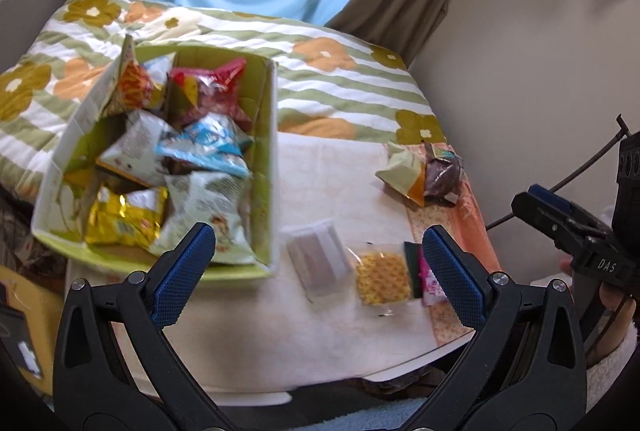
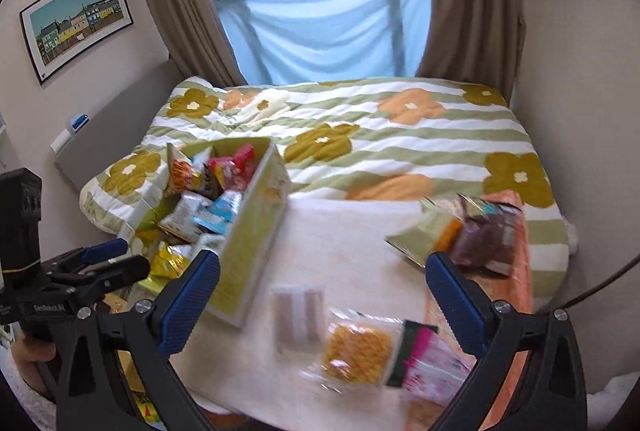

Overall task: Organize snacks
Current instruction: 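Move both tools back over the white packet and pink bag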

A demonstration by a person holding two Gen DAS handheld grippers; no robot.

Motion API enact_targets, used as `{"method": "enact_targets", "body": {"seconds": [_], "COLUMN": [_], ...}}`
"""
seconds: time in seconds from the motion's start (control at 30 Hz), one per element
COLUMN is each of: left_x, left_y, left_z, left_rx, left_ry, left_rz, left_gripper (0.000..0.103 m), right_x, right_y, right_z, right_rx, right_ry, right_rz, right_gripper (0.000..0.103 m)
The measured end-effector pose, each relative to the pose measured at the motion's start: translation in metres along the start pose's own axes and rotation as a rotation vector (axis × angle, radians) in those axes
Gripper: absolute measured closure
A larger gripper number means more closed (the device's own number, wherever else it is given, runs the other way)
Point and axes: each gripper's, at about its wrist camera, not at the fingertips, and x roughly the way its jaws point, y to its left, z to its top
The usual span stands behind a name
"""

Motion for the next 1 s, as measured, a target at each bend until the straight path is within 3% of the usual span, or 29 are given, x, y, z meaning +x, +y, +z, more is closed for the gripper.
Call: {"method": "enact_targets", "body": {"seconds": [0.4, 0.67, 1.0], "left_x": [0.052, 0.115, 0.187], "left_y": [-0.054, -0.07, -0.064], "left_z": [-0.079, -0.075, -0.076], "left_rx": [-0.044, 0.012, 0.02], "left_ry": [0.116, 0.149, 0.23], "left_rz": [0.118, 0.212, 0.317], "left_gripper": [0.001, 0.0, 0.001], "right_x": [0.021, 0.051, 0.082], "right_y": [-0.084, -0.115, -0.122], "right_z": [-0.083, -0.124, -0.136], "right_rx": [0.118, 0.252, 0.28], "right_ry": [0.158, 0.251, 0.297], "right_rz": [-0.054, -0.032, -0.023], "right_gripper": [0.001, 0.001, 0.001]}}
